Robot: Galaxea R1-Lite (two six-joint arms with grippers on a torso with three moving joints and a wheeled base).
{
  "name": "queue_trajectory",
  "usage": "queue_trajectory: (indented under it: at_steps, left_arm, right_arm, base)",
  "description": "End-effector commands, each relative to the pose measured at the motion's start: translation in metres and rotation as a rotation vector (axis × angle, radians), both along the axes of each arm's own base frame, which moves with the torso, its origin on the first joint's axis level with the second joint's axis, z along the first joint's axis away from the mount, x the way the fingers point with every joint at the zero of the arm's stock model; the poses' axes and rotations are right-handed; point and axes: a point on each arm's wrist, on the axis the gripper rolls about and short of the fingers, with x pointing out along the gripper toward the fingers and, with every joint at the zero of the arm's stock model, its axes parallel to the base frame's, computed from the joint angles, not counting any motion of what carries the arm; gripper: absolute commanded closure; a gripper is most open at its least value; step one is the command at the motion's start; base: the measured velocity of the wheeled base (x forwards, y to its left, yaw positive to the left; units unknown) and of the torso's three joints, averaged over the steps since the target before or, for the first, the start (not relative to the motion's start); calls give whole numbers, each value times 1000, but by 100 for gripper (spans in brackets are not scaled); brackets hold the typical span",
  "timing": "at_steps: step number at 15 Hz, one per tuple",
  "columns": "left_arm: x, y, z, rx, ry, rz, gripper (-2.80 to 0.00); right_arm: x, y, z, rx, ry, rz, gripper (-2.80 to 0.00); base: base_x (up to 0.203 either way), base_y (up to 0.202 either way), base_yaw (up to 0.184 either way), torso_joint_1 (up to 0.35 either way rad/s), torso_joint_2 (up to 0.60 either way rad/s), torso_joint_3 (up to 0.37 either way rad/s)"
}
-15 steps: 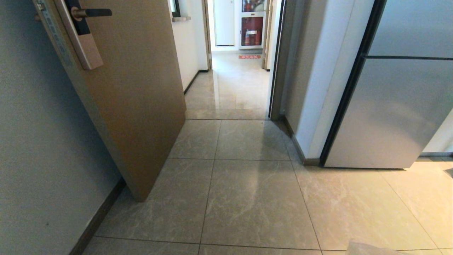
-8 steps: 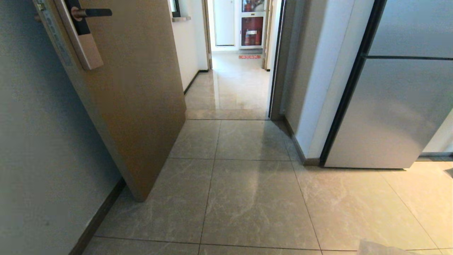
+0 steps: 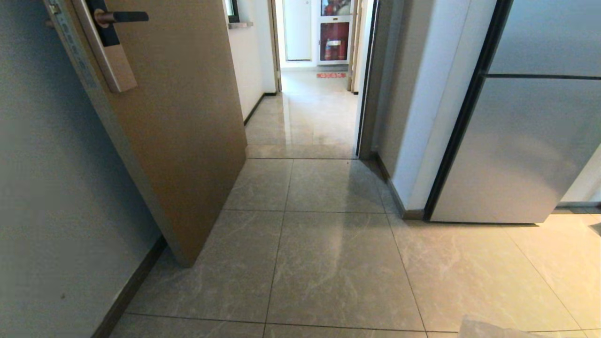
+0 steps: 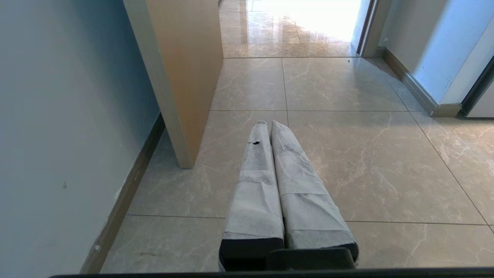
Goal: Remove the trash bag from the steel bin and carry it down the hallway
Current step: Put the trash bag at the door
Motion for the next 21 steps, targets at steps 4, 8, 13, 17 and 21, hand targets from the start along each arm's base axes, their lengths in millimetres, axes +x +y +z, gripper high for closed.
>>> queue_trajectory:
  at_steps: [4,8,13,17,21]
  left_arm:
    - [0,0,0,-2,0,0,0]
    - [0,0,0,-2,0,0,0]
    - [0,0,0,-2,0,0,0]
    - [0,0,0,-3,0,0,0]
    - [0,0,0,-3,0,0,0]
  right_arm:
    - [0,0,0,0,2,0,0]
    - [0,0,0,0,1,0,0]
    - [0,0,0,0,2,1,0]
    - [0,0,0,0,2,0,0]
    - [0,0,0,0,2,0,0]
  base:
    - [0,0,0,0,0,0]
    - [0,0,0,0,0,0]
    - [0,0,0,0,0,0]
    - [0,0,0,0,0,0]
    - [0,0,0,0,0,0]
